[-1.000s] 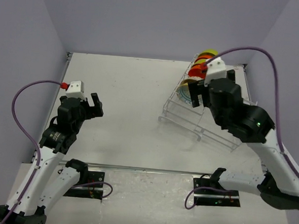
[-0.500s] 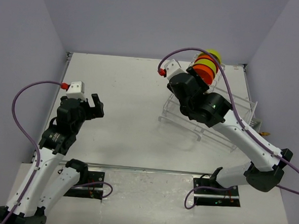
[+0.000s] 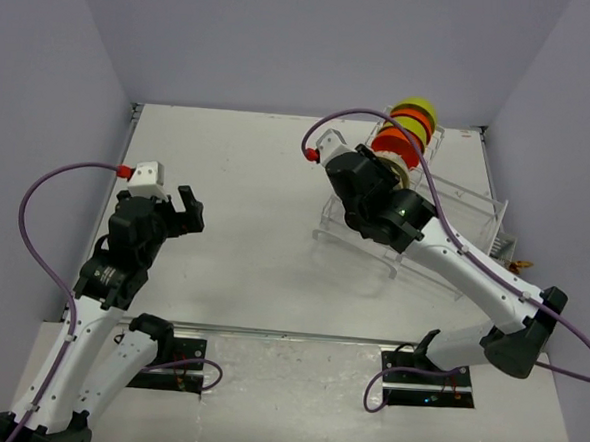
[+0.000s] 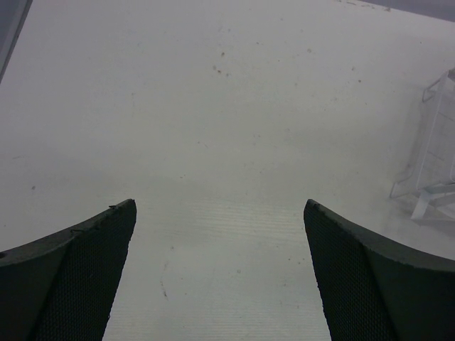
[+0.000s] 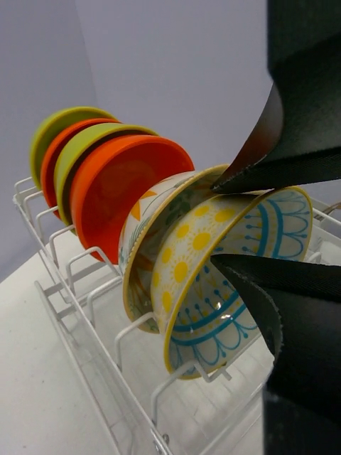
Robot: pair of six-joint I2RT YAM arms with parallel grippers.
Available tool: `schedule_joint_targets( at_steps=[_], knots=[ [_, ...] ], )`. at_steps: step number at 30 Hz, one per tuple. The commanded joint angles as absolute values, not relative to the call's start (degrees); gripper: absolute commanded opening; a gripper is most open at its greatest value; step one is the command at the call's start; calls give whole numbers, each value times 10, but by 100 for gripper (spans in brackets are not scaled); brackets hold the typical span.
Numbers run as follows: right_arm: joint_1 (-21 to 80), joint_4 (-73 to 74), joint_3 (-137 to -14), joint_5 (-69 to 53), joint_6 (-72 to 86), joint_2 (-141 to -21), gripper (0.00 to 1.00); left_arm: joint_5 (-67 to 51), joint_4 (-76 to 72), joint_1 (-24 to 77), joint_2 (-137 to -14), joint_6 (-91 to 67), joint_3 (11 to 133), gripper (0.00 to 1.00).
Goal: Unload the bowls from the dish rack
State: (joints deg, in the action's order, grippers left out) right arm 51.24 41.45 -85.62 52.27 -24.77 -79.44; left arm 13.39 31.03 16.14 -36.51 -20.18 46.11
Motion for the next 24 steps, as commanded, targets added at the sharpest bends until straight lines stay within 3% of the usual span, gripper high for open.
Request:
schedule_joint_targets(
  at_steps=[1, 14, 24],
  knots=[
    [503, 373, -825, 513, -251, -777, 39, 124, 295, 160, -361, -198, 457, 100],
    [504, 330, -787, 542, -258, -745, 0, 120, 294, 160, -372, -198, 458, 100],
    [510, 311, -795, 570, -273, -722, 0, 116, 294, 160, -382, -196, 458, 100]
  ],
)
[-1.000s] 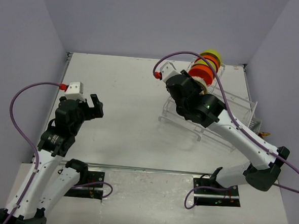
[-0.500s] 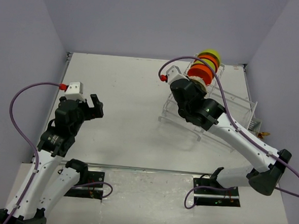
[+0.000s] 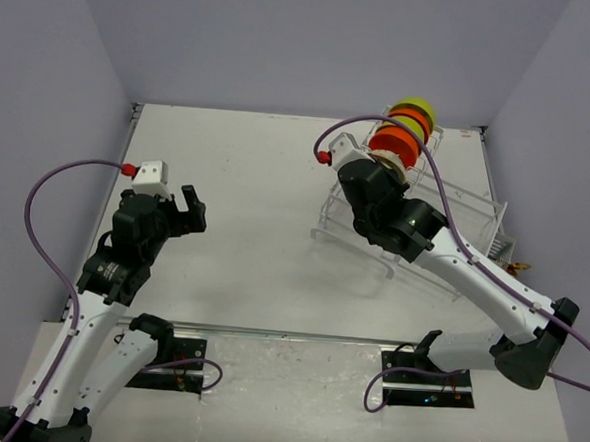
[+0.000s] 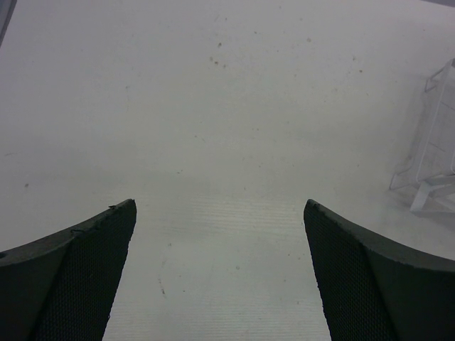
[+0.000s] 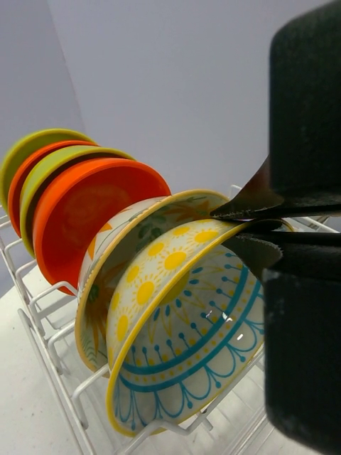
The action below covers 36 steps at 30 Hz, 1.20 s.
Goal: Unload the bowls from the dish rack
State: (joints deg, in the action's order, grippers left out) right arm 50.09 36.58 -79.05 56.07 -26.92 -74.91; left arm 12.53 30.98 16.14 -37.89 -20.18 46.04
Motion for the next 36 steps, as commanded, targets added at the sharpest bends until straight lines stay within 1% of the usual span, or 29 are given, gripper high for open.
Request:
schedule_joint_targets(
  at_steps=[1, 11, 16, 18, 22, 23, 25, 27, 28, 29, 30, 32, 33, 34, 36],
  knots=[
    [511, 310, -797, 572, -274, -719, 0, 114, 294, 160, -383, -196, 458, 100],
    [522, 292, -818, 583, -290, -690, 0, 71, 282, 160, -381, -184, 457, 100],
    [532, 361, -859, 555, -230, -685, 0, 59, 294, 160, -373, -185, 482, 100],
    [535, 404, -878, 541, -203, -685, 0, 32, 297, 160, -360, -197, 499, 100],
    [536, 464, -906, 473, -120, -692, 0, -55, 288, 160, -378, -228, 588, 100],
    [536, 490, -921, 459, -102, -699, 0, -100, 285, 159, -388, -240, 603, 100],
    [536, 511, -937, 427, -45, -708, 0, -154, 253, 160, -417, -254, 631, 100],
    [536, 542, -968, 375, 21, -729, 0, -271, 210, 165, -452, -277, 646, 100],
    [536, 553, -980, 354, 39, -736, 0, -279, 200, 173, -462, -283, 651, 100],
    [536, 554, -993, 332, 53, -750, 0, -273, 195, 188, -484, -285, 659, 100],
    [536, 555, -1000, 327, 86, -759, 0, -250, 196, 234, -495, -278, 678, 100],
    [536, 558, -1017, 323, 111, -774, 0, -110, 219, 303, -516, -255, 702, 100],
    [535, 558, -1020, 319, 125, -787, 0, -52, 238, 382, -548, -247, 738, 100],
    [534, 557, -1024, 309, 145, -794, 0, 66, 277, 421, -567, -238, 757, 100],
    [529, 555, -1029, 262, 167, -808, 0, 149, 305, 511, -626, -224, 800, 100]
  ],
)
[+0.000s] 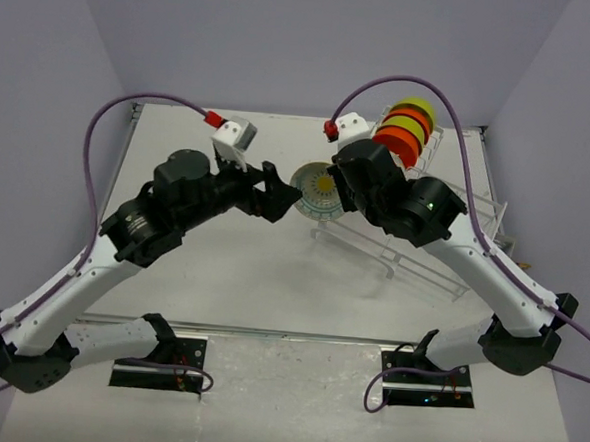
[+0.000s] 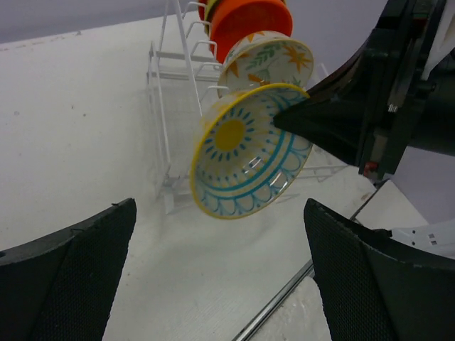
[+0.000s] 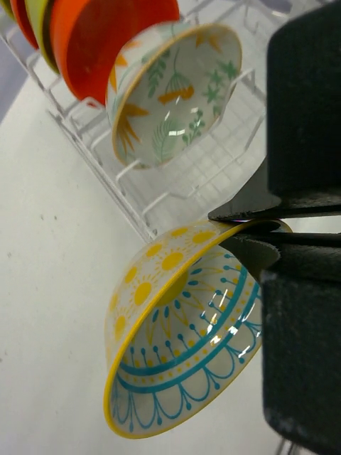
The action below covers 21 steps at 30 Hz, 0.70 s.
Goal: Unload the bowls from the dish rack
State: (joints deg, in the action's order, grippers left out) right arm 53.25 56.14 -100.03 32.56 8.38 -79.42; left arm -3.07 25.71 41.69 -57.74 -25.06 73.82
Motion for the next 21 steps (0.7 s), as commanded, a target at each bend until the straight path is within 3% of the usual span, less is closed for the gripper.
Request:
schedule_joint_targets(
  at_steps=[1, 4, 6, 11, 13, 16, 18, 20, 21],
  knots=[
    [528, 548, -1025, 247, 172, -810, 0, 211, 327, 529, -640, -224, 810, 100],
    [526, 528, -1000, 215, 192, -802, 0, 309, 351, 566, -671, -229, 824, 96],
    [522, 505, -981, 192, 196, -784, 0, 343, 363, 569, -683, -231, 825, 82],
    [518, 476, -934, 163, 203, -756, 0, 362, 385, 569, -713, -238, 825, 66],
    [515, 473, -928, 164, 201, -751, 0, 375, 390, 570, -719, -245, 824, 64],
    [514, 475, -922, 179, 197, -750, 0, 379, 400, 570, -720, -244, 824, 66],
    [512, 477, -916, 197, 198, -749, 0, 373, 414, 577, -719, -243, 835, 84],
    [505, 479, -911, 228, 202, -750, 0, 366, 420, 584, -715, -241, 845, 94],
    [503, 484, -911, 239, 205, -751, 0, 355, 420, 585, -710, -241, 847, 94]
  ],
)
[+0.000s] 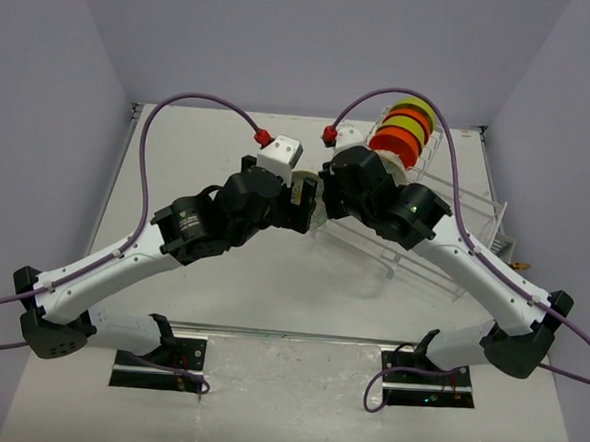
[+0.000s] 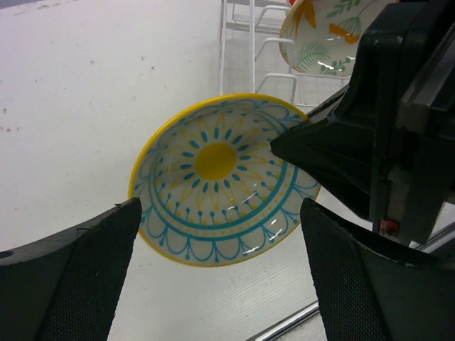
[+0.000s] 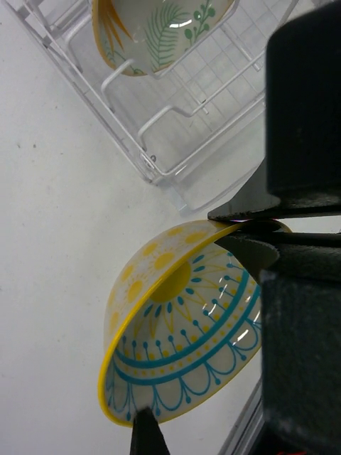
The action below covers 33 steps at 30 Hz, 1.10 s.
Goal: Unload the bowls from the dish rack
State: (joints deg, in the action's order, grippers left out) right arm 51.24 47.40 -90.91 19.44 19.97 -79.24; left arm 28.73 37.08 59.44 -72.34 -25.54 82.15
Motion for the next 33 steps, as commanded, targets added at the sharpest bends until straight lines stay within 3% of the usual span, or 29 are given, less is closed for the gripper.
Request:
schedule_joint_targets(
  at_steps=[1, 7, 10, 15, 16, 19, 23, 24, 25, 26, 29, 30, 31, 32, 33],
  knots=[
    [498, 486, -911, 246, 205, -751, 0, 354, 420, 586, -701, -241, 848, 95],
    [492, 486, -909, 248, 207, -735, 0, 399, 445, 588, -687, -253, 847, 89],
    [493, 455, -893, 183, 198, -716, 0, 393, 425, 588, -687, -251, 835, 85],
    [493, 420, -874, 123, 199, -700, 0, 360, 388, 588, -710, -240, 844, 69],
    [493, 421, -875, 124, 200, -700, 0, 357, 382, 588, -715, -238, 847, 65],
    [493, 422, -874, 125, 200, -695, 0, 382, 391, 588, -735, -241, 860, 42],
    [492, 415, -870, 115, 200, -687, 0, 393, 385, 587, -749, -243, 853, 38],
    [493, 415, -869, 106, 200, -688, 0, 390, 377, 587, -750, -243, 852, 33],
    [493, 411, -870, 103, 200, -689, 0, 385, 373, 587, -751, -242, 850, 22],
    [493, 410, -868, 99, 200, -689, 0, 385, 369, 586, -755, -243, 849, 0],
    [492, 407, -864, 101, 199, -691, 0, 403, 370, 582, -759, -255, 852, 0],
    [492, 407, -858, 116, 196, -689, 18, 416, 377, 577, -759, -271, 851, 0],
    [492, 407, -853, 129, 196, -688, 51, 412, 379, 568, -757, -279, 848, 0],
    [491, 407, -847, 146, 199, -686, 98, 401, 381, 523, -756, -288, 839, 0],
    [490, 408, -841, 158, 200, -681, 99, 378, 375, 492, -754, -294, 830, 0]
  ],
)
